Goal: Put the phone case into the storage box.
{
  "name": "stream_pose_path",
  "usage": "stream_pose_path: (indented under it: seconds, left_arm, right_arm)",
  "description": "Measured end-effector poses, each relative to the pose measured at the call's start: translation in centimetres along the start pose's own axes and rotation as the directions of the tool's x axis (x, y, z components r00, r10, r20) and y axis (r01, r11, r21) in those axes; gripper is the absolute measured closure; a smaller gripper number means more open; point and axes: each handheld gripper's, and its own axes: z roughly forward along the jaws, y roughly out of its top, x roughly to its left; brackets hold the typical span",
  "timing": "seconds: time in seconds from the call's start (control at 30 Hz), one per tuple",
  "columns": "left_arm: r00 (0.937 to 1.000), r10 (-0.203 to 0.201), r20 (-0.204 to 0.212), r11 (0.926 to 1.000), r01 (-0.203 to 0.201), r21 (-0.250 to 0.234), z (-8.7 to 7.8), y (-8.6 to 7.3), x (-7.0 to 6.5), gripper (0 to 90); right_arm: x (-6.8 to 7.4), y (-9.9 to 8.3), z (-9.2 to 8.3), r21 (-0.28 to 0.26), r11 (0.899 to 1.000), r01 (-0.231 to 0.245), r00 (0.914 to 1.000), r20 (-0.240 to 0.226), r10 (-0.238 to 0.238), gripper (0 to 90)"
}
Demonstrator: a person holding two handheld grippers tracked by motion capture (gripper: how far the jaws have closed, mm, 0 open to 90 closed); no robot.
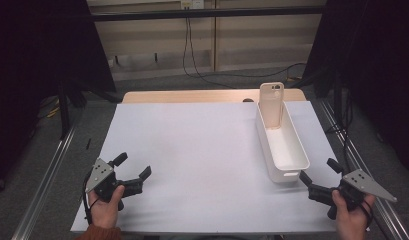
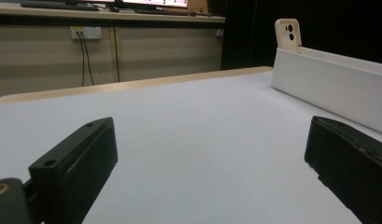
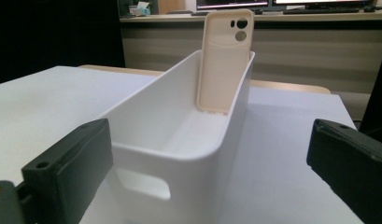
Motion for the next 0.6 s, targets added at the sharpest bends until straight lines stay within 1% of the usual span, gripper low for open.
stream_pose_path:
  seconds: [0.03,0.07,0.1,0.13,0.17,0.2,0.23,0.27,0.33,0.4,0.43,0.47,0.53,0.57,0.6]
  left_arm:
    - [1.0000,-0.008,0.005,1.0000,0.008,0.001,0.0,0.0,0.0,2.7]
    - [1.0000,-0.006,0.005,1.0000,0.006,0.003,0.0,0.0,0.0,2.7]
    - [1.0000,0.003,-0.003,1.0000,-0.003,0.002,-0.1,0.0,-0.1,2.7]
    - [0.9999,0.011,-0.001,0.9999,-0.011,0.003,-0.1,0.0,-0.2,2.7]
    - [0.9999,0.010,0.002,0.9999,-0.011,0.007,-0.2,0.0,-0.2,2.7]
    - [0.9998,0.018,0.005,0.9998,-0.018,0.010,-0.2,0.0,-0.2,2.7]
    - [0.9999,0.017,0.001,0.9998,-0.017,0.010,-0.3,-0.1,-0.2,2.7]
    - [0.9998,0.019,0.000,0.9998,-0.019,0.010,-0.4,-0.1,-0.2,2.7]
    - [0.9999,0.014,-0.004,0.9999,-0.014,0.008,-0.4,-0.1,-0.3,2.7]
    - [0.9996,0.026,-0.012,0.9996,-0.026,0.008,-0.4,-0.1,-0.3,2.7]
    - [0.9994,0.033,-0.005,0.9993,-0.033,0.015,-0.4,-0.1,-0.2,2.7]
    - [0.9998,0.019,-0.002,0.9997,-0.019,0.016,-0.3,-0.1,-0.3,2.7]
    - [0.9995,0.031,-0.008,0.9991,-0.031,0.029,-0.2,-0.2,-0.2,2.7]
    - [0.9996,0.027,-0.012,0.9991,-0.027,0.034,-0.1,-0.2,-0.1,2.7]
    - [0.9998,0.011,-0.017,0.9992,-0.011,0.038,0.0,-0.3,-0.1,2.7]
  right_arm:
    - [0.1,-0.1,-0.2,0.004,1.000,-0.007,1.0000,-0.001,0.007,0.0]
    - [0.2,-0.3,-0.4,0.005,1.000,-0.004,1.0000,0.003,0.004,0.0]
    - [0.4,-0.5,-0.6,0.006,1.000,-0.001,1.0000,0.007,0.001,0.0]
    - [0.5,-0.7,-0.8,0.007,1.000,-0.002,1.0000,0.008,0.001,0.0]
    - [0.7,-0.9,-1.0,0.009,1.000,-0.006,0.9999,0.010,0.006,0.1]
    - [0.9,-1.2,-1.3,0.009,1.000,-0.003,0.9998,0.020,0.002,0.0]
    - [1.0,-1.4,-1.4,0.012,1.000,0.001,0.9997,0.023,-0.001,0.0]
    - [1.1,-1.5,-1.6,0.018,1.000,-0.002,0.9999,0.016,0.001,0.0]
    - [1.3,-1.8,-1.8,0.017,1.000,0.005,0.9998,0.019,-0.005,0.0]
    - [1.3,-2.0,-1.8,0.019,1.000,0.002,0.9999,0.013,-0.002,0.0]
    - [1.2,-2.0,-1.8,0.020,1.000,-0.001,1.0000,0.009,0.001,0.0]
    - [1.2,-2.0,-1.8,0.014,1.000,0.000,0.9999,0.010,0.000,0.0]
    - [1.1,-2.0,-1.7,0.010,1.000,0.000,1.0000,0.007,0.000,0.0]
    - [1.1,-2.0,-1.7,0.011,1.000,-0.002,1.0000,0.005,0.002,0.0]
    - [1.1,-2.0,-1.6,0.013,1.000,-0.002,1.0000,0.001,0.002,0.0]
